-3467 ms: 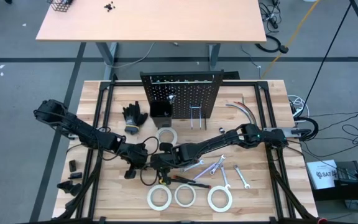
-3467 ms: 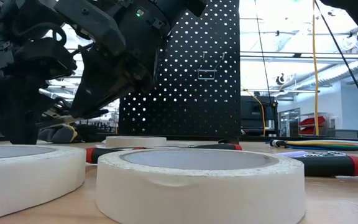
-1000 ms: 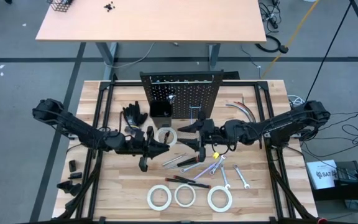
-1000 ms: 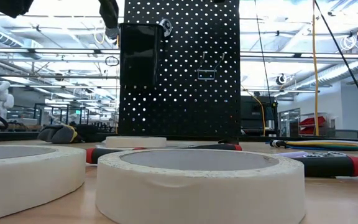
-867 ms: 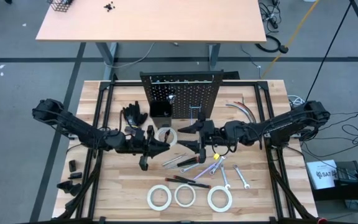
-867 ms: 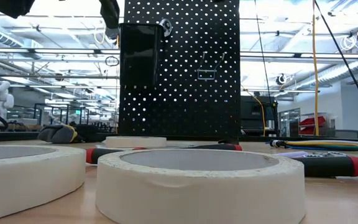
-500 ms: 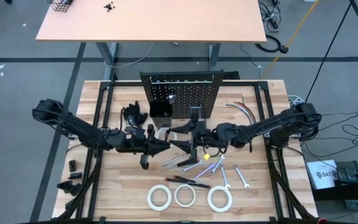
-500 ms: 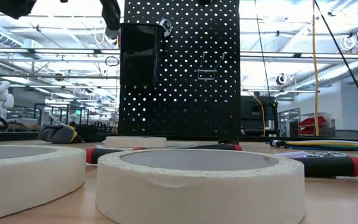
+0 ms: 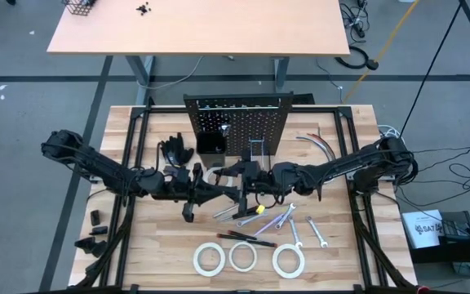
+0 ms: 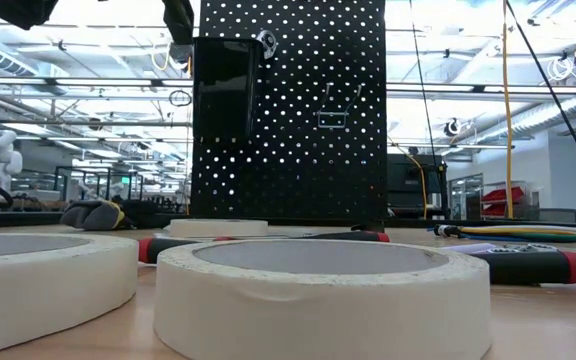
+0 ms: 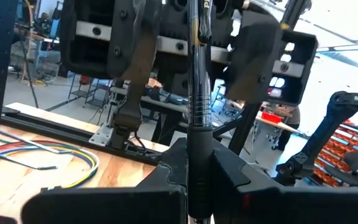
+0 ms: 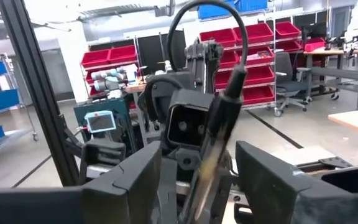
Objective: Hang tools onto peg board
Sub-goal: Put the black pen into the black bin on the peg board
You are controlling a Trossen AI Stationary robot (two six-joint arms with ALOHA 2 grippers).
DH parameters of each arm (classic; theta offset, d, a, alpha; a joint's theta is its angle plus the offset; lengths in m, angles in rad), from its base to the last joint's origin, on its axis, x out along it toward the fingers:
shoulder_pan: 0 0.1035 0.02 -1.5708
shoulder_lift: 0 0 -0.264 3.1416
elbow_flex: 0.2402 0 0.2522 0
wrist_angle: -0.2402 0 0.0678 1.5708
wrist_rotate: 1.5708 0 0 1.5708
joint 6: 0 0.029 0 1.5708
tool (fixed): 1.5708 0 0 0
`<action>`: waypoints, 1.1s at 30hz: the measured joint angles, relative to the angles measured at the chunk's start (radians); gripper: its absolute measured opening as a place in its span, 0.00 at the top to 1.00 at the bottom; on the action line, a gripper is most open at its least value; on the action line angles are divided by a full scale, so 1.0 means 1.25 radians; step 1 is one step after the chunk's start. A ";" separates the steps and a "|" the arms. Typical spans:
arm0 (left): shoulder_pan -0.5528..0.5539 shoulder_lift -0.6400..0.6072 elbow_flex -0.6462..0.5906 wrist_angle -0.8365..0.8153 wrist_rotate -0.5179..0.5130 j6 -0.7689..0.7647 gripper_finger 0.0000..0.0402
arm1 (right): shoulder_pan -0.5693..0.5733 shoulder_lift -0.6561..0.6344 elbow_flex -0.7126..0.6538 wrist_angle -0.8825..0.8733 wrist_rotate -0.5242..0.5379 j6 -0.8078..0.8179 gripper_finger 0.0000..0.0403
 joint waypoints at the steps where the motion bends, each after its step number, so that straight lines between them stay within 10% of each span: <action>1: 0.000 0.000 0.000 0.000 0.001 0.000 0.94 | 0.000 0.000 0.000 0.000 0.000 0.001 0.53; 14: 0.001 0.000 0.000 -0.007 0.035 0.004 0.93 | 0.005 0.000 0.000 0.002 -0.006 0.012 0.94; 23: 0.001 -0.014 -0.001 -0.138 0.029 -0.007 0.68 | 0.005 -0.002 -0.001 0.034 0.002 0.042 0.94; 33: 0.002 -0.198 -0.001 -0.513 0.008 -0.047 0.64 | -0.019 0.008 0.171 -0.186 0.137 -0.058 0.94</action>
